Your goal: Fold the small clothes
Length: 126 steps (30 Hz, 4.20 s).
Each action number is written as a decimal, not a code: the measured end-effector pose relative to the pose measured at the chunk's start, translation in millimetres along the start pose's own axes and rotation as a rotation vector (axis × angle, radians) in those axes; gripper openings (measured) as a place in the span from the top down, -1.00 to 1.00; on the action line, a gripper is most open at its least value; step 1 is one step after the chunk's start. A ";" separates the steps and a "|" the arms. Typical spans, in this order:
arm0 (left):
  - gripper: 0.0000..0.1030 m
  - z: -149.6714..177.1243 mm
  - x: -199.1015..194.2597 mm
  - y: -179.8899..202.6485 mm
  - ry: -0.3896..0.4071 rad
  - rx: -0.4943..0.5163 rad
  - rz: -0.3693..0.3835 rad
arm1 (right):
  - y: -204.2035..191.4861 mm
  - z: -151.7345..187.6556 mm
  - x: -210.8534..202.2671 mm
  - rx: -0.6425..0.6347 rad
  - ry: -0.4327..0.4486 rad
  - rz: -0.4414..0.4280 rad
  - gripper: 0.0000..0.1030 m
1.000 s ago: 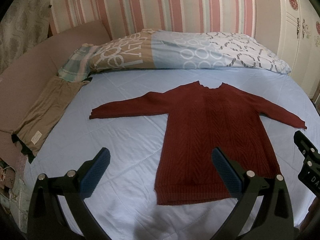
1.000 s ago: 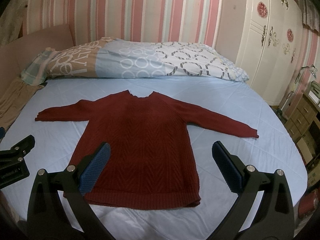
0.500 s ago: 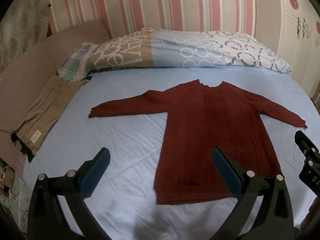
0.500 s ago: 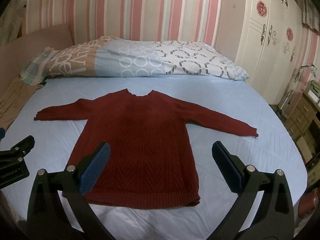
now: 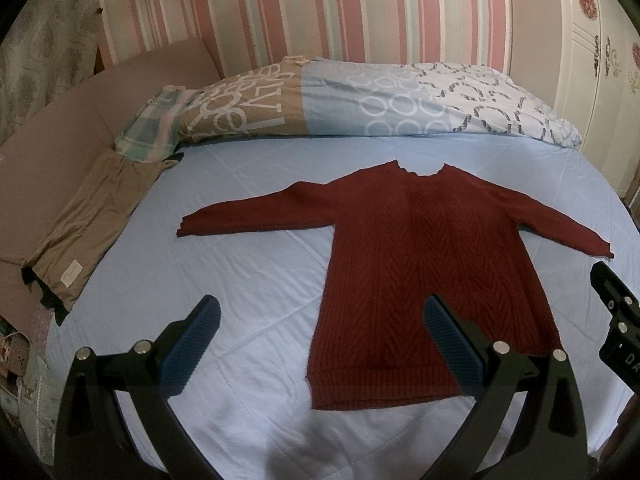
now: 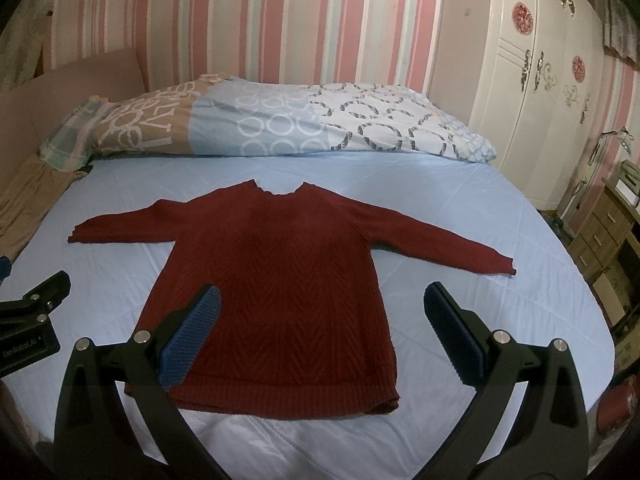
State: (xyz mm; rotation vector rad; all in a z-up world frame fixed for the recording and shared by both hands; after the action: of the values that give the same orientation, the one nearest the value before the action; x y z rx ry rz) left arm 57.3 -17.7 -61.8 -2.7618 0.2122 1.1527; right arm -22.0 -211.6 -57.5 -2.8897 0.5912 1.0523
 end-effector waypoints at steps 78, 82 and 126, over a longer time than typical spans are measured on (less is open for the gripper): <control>-0.97 -119.3 339.6 272.3 -0.172 0.211 0.081 | 385.7 72.8 381.7 0.647 -0.346 0.174 -0.68; -0.97 -123.2 340.4 264.8 -0.171 0.202 0.069 | 392.3 65.4 391.8 0.631 -0.337 0.211 -0.51; -0.97 -82.2 344.8 -26.3 -0.299 -0.026 -0.110 | -163.3 -70.9 395.5 -0.091 -0.243 -0.346 0.52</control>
State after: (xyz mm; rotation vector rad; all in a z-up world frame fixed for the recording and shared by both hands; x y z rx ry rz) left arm 359.2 -33.0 -248.7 -2.5416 0.0118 1.5233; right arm 357.3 -206.1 -267.9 -2.7307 0.0321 1.3673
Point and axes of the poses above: each gripper's, at about its wrist camera, not at the fingertips, and x roughly the way its jaws point, y to its right, z to its underside, the point moved 8 cm from there along x, roughly the way its jaws point, and after that the axes turned 4 degrees about z, right-handed, at the moved point
